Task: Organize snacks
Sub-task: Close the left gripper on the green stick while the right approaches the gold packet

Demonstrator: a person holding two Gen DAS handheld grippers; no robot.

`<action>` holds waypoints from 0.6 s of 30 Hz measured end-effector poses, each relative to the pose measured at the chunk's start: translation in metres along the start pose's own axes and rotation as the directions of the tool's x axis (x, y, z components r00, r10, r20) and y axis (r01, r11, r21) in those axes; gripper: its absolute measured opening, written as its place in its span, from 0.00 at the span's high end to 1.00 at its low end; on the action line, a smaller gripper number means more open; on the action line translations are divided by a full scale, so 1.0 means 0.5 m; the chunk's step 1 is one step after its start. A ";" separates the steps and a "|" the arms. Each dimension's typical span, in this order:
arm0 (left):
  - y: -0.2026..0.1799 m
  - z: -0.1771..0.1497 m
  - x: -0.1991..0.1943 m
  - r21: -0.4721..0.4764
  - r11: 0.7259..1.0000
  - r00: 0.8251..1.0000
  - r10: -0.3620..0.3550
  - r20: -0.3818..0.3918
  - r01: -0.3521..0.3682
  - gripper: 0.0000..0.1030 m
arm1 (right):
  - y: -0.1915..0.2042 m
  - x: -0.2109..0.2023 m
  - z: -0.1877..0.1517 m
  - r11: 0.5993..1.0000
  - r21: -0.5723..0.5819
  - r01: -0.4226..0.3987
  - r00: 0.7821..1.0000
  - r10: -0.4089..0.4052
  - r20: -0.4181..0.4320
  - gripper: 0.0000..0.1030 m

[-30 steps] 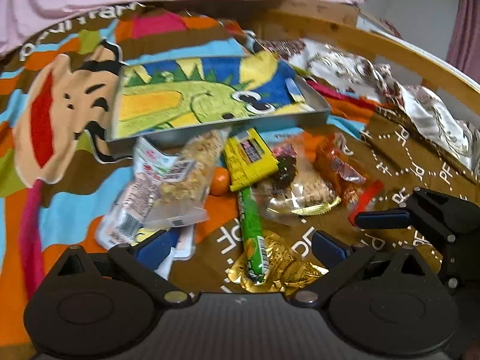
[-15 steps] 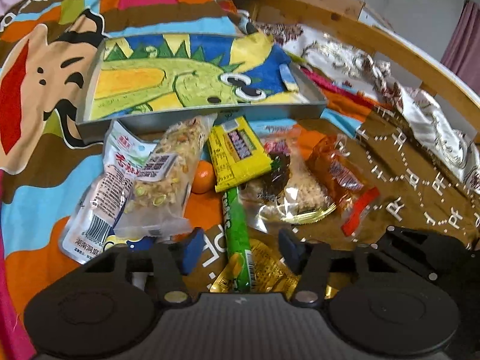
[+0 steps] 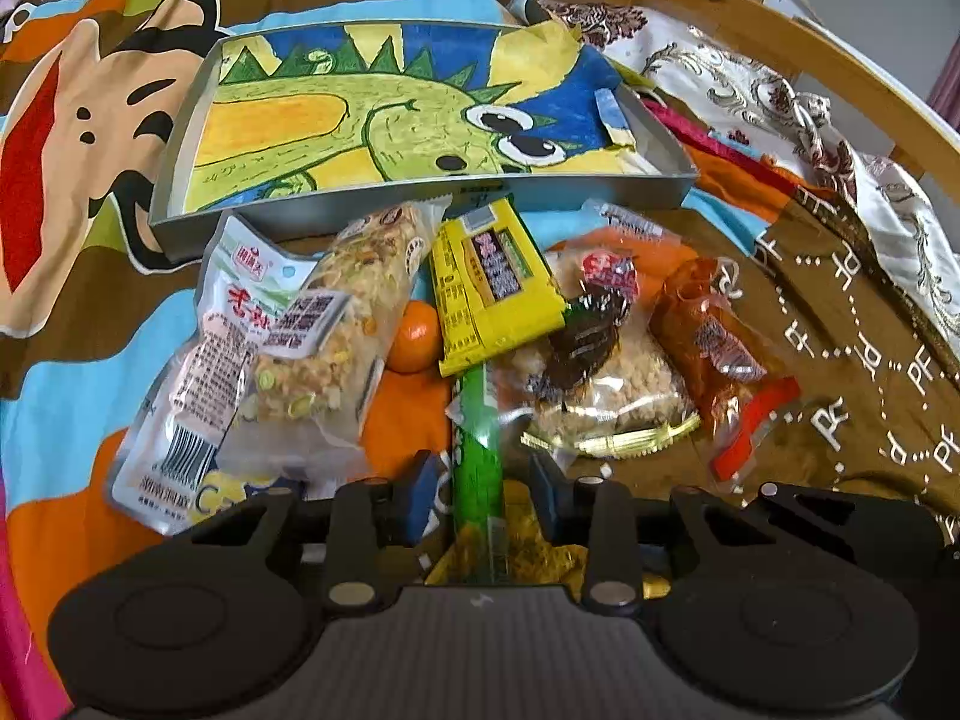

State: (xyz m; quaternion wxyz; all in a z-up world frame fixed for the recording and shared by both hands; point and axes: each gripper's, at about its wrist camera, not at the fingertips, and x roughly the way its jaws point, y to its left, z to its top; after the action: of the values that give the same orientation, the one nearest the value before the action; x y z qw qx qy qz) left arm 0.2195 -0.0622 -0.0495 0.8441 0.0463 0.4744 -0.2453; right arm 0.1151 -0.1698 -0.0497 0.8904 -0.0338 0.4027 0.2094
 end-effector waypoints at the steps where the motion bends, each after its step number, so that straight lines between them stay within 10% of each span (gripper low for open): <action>1: -0.002 -0.004 -0.003 0.002 1.000 1.000 0.009 -0.009 -0.009 0.73 | -0.001 -0.001 0.001 1.000 0.002 0.002 1.000 -0.002 -0.005 0.47; 18: -0.002 -0.075 -0.072 -0.076 0.997 0.998 0.012 -0.059 -0.017 0.82 | 0.002 -0.052 -0.027 0.998 -0.013 0.061 0.997 -0.062 -0.039 0.48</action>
State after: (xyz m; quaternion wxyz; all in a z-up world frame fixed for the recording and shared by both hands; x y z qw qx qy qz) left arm 0.1744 -0.0383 -0.0403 0.8328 0.0244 0.5077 -0.2192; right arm 0.0901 -0.1808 -0.0398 0.8880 -0.0558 0.4178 0.1837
